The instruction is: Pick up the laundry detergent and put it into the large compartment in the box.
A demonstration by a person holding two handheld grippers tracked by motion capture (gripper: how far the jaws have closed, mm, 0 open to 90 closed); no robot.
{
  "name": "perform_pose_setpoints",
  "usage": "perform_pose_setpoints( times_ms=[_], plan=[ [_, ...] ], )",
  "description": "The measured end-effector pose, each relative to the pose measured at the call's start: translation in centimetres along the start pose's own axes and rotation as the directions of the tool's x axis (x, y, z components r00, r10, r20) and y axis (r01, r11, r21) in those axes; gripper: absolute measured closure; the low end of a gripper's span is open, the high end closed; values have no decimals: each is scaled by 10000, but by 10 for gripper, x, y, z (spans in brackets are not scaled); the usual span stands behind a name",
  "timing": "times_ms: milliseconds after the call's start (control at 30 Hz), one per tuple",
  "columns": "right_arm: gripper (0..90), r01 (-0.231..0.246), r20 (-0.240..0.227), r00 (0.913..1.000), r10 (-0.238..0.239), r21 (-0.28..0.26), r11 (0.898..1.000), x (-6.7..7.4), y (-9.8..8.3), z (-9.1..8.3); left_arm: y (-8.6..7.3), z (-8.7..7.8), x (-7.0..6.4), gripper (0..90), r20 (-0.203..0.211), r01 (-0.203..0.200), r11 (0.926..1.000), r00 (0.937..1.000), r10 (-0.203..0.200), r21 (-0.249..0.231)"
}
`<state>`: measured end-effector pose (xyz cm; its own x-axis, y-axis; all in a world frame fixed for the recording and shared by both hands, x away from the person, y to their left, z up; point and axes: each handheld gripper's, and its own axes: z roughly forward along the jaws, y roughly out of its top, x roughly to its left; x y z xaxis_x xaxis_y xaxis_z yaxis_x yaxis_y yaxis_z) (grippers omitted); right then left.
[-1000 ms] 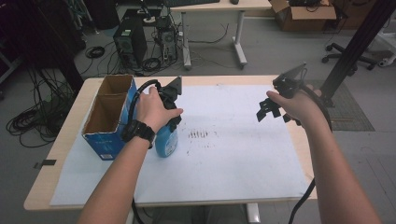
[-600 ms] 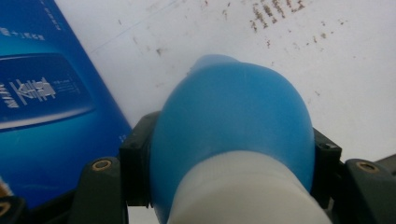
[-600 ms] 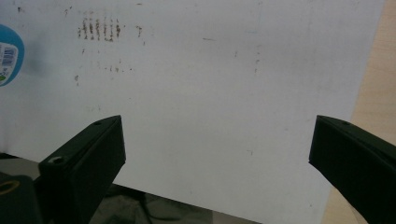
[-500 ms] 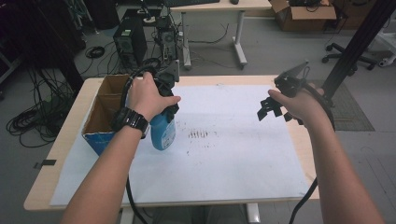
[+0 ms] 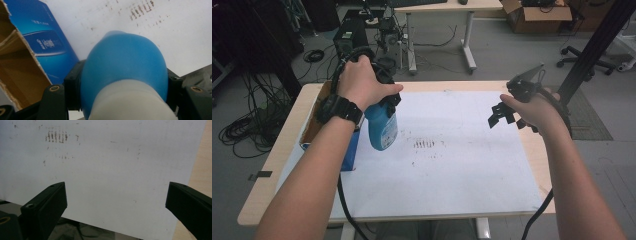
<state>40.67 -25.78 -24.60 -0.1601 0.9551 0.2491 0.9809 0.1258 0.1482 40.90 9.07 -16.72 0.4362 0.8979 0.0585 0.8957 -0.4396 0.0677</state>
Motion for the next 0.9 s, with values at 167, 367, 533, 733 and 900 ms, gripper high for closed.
perform_pose_setpoints(
  times_ms=[167,367,533,733,900],
  plan=[
    [38,141,37,9999,-142,71,9999,1,1,-1,0,-19,5,369,178,47,9999,9998,-45,-133],
    [38,174,-27,9998,-174,86,9998,2,3,-2,1,-38,14,368,162,151,9997,9998,-147,-204],
    [38,178,-27,9998,-178,38,9998,0,4,-4,1,-53,22,368,183,309,9991,9994,-303,-301],
    [37,174,-29,9998,-174,-38,9998,0,5,-7,0,-64,32,369,221,492,9980,9986,-484,-387],
    [38,190,-33,9998,-190,-89,9998,1,7,-9,-4,-71,44,368,288,859,9953,9960,-847,-449]
  ],
)
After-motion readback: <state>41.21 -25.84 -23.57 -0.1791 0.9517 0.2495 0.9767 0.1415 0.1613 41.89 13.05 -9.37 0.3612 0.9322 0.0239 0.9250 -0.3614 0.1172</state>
